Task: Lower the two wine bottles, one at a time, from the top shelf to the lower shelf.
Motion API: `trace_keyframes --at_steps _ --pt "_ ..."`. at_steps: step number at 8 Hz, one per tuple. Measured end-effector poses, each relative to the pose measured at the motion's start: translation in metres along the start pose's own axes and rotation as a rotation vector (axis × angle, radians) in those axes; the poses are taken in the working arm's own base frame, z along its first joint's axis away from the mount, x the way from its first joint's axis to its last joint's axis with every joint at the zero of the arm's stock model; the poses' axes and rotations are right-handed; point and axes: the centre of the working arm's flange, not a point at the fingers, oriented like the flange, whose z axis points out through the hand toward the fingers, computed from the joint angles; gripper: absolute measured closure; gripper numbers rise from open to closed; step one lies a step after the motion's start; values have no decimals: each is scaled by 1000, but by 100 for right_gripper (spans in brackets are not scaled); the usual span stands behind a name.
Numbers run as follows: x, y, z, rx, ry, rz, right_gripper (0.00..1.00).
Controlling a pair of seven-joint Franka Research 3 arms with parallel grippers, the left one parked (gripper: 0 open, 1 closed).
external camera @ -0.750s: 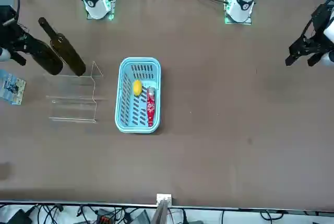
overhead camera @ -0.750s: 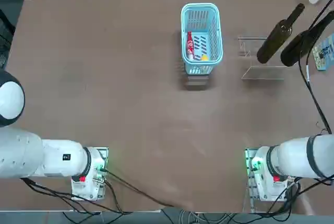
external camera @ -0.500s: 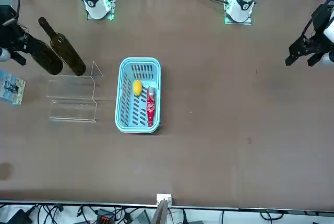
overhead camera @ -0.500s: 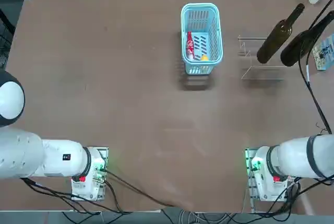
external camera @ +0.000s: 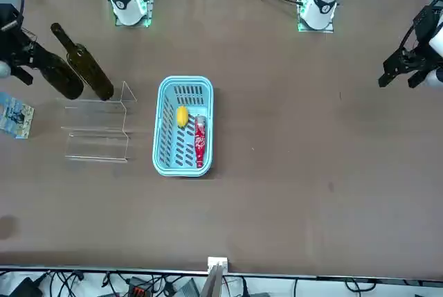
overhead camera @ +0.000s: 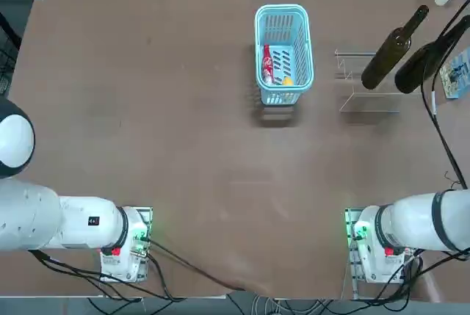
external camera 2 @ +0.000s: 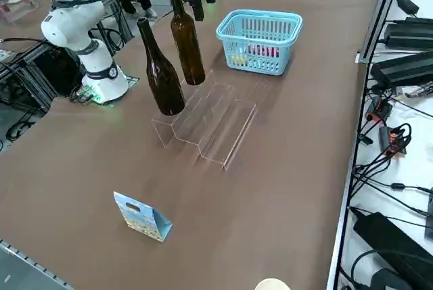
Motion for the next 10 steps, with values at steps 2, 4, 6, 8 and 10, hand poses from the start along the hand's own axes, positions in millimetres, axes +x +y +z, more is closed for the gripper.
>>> trace_keyframes --at_steps 2,4,6,8,10 --pt "-6 -4 -5 3 -13 8 0" --pt "-19 -20 -17 6 -42 44 0" --pt "-37 -45 -31 4 -75 30 0" --pt "-54 -55 -36 -1 -86 13 0" --pt "-67 -52 -35 -24 -91 9 3"
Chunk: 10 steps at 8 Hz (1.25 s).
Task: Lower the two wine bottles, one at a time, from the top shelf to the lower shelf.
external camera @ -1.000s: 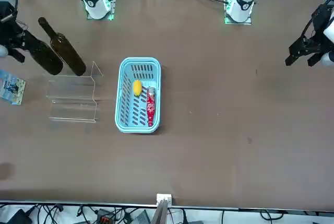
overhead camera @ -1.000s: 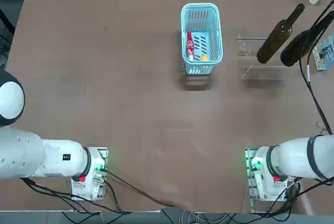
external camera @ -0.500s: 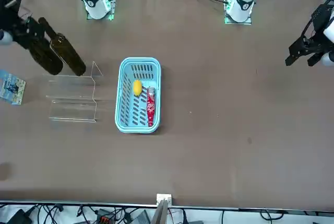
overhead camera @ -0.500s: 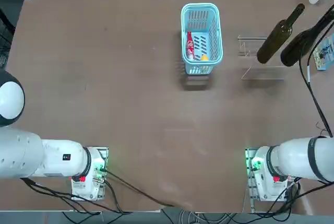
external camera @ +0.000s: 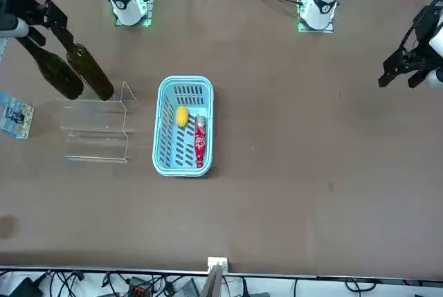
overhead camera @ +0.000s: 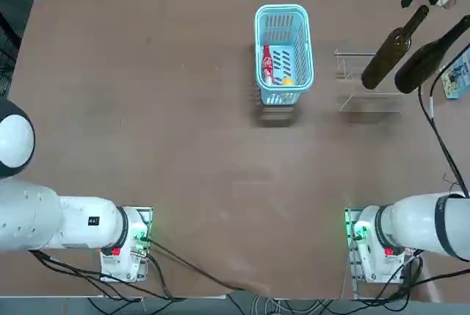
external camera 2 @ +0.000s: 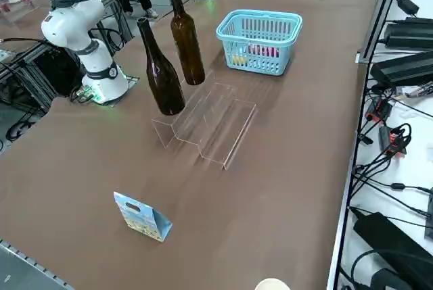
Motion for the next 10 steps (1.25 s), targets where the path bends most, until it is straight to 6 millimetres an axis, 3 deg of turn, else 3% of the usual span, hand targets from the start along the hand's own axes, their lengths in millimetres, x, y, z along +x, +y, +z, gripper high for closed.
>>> trace_keyframes --at_steps 5,6,10 --pt "-15 1 13 -12 -25 -4 18" --pt "-15 1 15 -12 -30 -4 29" --pt "-15 -6 16 -17 -34 -19 37"
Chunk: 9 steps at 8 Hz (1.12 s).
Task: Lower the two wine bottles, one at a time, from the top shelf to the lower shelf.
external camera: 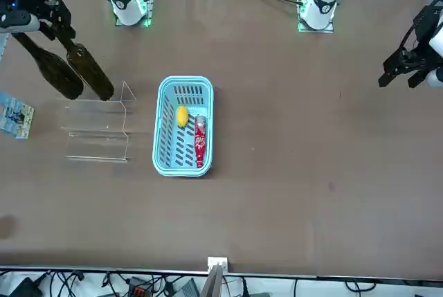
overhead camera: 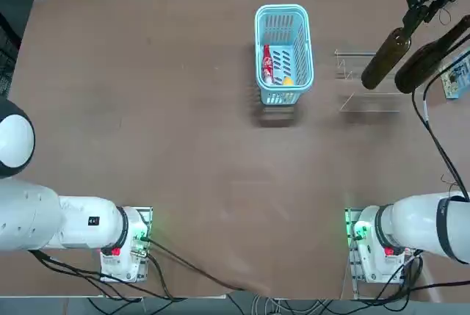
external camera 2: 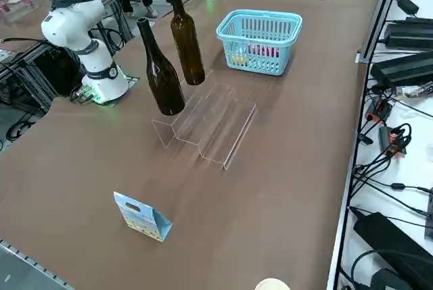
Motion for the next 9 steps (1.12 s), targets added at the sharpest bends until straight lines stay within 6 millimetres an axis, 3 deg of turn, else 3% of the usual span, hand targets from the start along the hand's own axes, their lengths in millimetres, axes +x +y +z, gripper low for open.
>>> trace_keyframes --at_steps 1,4,9 --pt "0 -2 0 -2 -1 -3 47" --pt "-1 -1 0 -8 -1 -4 62" --pt "1 1 -4 -45 11 -47 62"
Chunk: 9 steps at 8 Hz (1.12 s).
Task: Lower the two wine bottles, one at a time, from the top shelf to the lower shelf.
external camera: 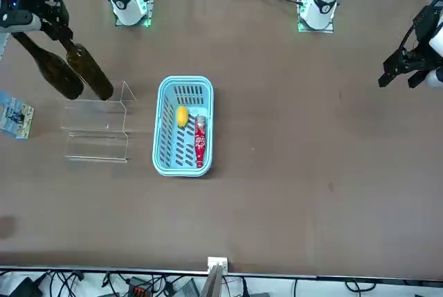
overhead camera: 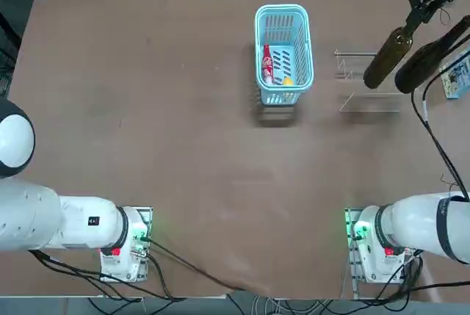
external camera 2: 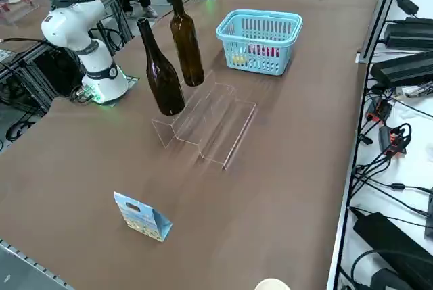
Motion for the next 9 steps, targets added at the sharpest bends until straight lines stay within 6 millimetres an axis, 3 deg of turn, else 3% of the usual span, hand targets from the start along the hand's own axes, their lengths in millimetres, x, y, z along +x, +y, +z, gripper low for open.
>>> trace_keyframes --at_steps 2,4,7,9 --pt "11 2 -14 -10 36 -49 62" --pt "35 6 -22 -22 53 -93 62" --pt "84 18 -22 -47 68 -171 62" --pt "116 34 -9 -58 93 -215 62"
